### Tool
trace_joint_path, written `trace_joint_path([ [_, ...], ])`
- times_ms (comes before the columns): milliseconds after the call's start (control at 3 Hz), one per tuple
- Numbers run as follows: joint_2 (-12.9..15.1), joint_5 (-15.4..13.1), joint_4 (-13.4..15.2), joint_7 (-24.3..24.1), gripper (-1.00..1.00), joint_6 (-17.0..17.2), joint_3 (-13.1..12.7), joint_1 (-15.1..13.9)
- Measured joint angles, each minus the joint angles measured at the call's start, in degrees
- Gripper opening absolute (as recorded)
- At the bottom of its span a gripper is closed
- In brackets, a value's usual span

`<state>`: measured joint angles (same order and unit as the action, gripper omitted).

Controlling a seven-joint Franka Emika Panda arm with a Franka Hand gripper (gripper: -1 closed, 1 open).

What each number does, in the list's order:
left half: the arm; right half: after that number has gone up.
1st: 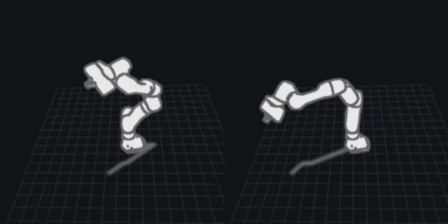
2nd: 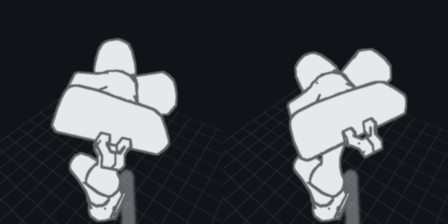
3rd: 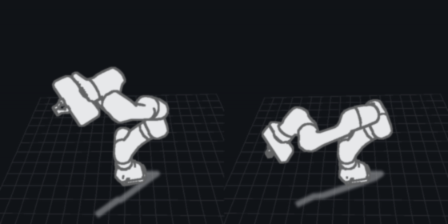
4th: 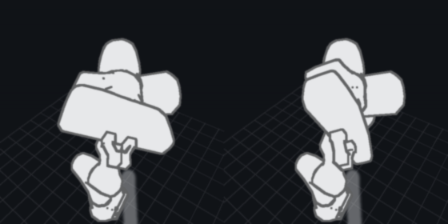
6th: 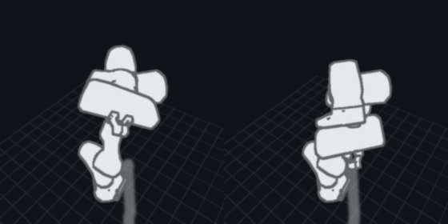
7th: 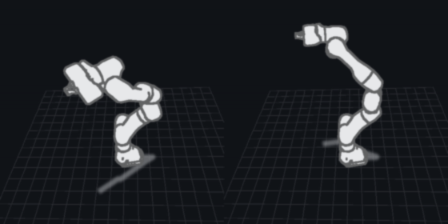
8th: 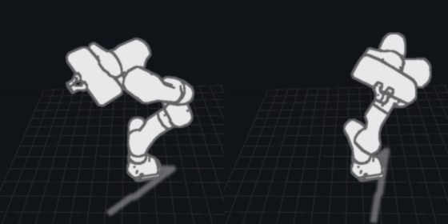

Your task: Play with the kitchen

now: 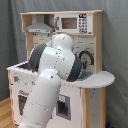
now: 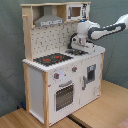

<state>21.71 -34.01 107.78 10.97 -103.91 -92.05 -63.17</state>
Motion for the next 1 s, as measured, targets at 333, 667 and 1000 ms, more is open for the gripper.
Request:
trace_joint_path([
  [333,0.00,0.00,-0.03,0.00,1.00,-0.26,0.33,0.36],
  [667,-0.01,-0.13,-0.31,0.10,1.00,-1.55,1.57,1.61],
  [1000,0.02,-0.13,-2.38,1.21,1.00,-3.69,5.19,4.93],
])
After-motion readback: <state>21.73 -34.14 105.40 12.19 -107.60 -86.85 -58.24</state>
